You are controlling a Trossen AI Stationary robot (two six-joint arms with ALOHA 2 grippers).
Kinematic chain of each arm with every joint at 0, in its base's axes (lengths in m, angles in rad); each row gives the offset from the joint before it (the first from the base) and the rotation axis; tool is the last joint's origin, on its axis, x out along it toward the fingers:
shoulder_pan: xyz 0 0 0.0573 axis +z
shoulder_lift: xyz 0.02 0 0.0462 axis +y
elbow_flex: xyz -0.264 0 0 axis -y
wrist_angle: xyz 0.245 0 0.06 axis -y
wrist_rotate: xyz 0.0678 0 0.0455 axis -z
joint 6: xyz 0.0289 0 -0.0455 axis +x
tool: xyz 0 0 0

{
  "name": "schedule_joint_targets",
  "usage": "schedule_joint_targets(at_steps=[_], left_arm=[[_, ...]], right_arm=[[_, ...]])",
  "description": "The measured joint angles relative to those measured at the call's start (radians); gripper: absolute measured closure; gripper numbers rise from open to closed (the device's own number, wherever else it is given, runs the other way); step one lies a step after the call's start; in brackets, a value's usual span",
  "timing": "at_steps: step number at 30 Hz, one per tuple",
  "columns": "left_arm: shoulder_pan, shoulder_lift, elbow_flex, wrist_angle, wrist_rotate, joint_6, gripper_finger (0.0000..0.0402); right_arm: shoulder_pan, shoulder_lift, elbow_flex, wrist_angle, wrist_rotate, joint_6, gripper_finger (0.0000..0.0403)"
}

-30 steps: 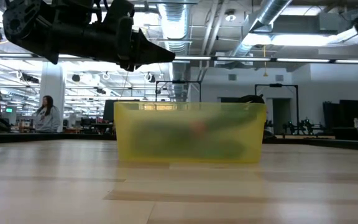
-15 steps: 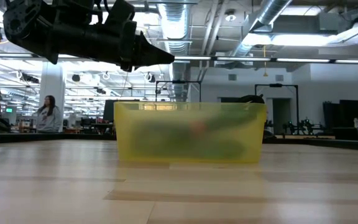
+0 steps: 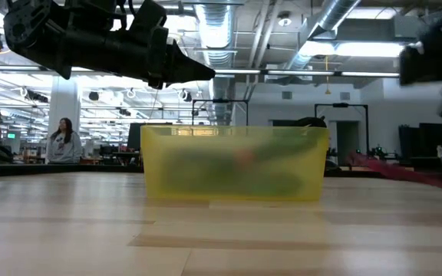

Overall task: Pick and place USB-C Cables
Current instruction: Put the red charger cable into the yellow bin

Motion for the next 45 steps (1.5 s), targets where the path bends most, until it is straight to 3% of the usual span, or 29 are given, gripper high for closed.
schedule_joint_targets(at_steps=[4,7,11,14,19,26,34,38,41,45], left_arm=[[0.000,0.000,0.000,0.007,0.003,0.000,0.0285],[0.000,0.000,0.000,0.050,0.020,-0.010,0.0285],[0.000,0.000,0.000,0.111,0.149,-0.022,0.0285],[-0.001,0.001,0.000,0.151,0.221,-0.022,0.0285],[0.000,0.010,0.000,0.199,0.259,-0.041,0.0285],[-0.003,0.010,0.017,0.234,0.404,-0.044,0.0283],[-0.035,0.010,0.070,0.189,0.481,-0.026,0.0256],[-0.035,0.010,0.087,0.106,0.479,-0.015,0.0252],[-0.035,0.009,0.098,0.077,0.469,-0.014,0.0266],[-0.035,0.009,0.104,0.073,0.456,-0.018,0.0318]], right_arm=[[0.000,-0.008,0.051,-0.009,0.140,-0.153,0.0382],[0.000,-0.036,0.080,-0.006,0.329,-0.280,0.0387],[-0.009,-0.102,0.089,0.043,0.567,-0.422,0.0398],[-0.028,-0.142,0.089,0.153,0.636,-0.547,0.0399],[-0.081,-0.150,0.090,0.453,0.581,-0.903,0.0400],[-0.196,-0.096,0.091,0.868,0.324,-1.332,0.0400],[-0.329,-0.049,0.091,0.967,0.157,-1.395,0.0400],[-0.347,-0.049,0.091,0.984,0.139,-1.401,0.0399],[-0.343,-0.049,0.091,0.988,0.140,-1.412,0.0400],[-0.329,-0.049,0.091,0.997,0.148,-1.424,0.0399]])
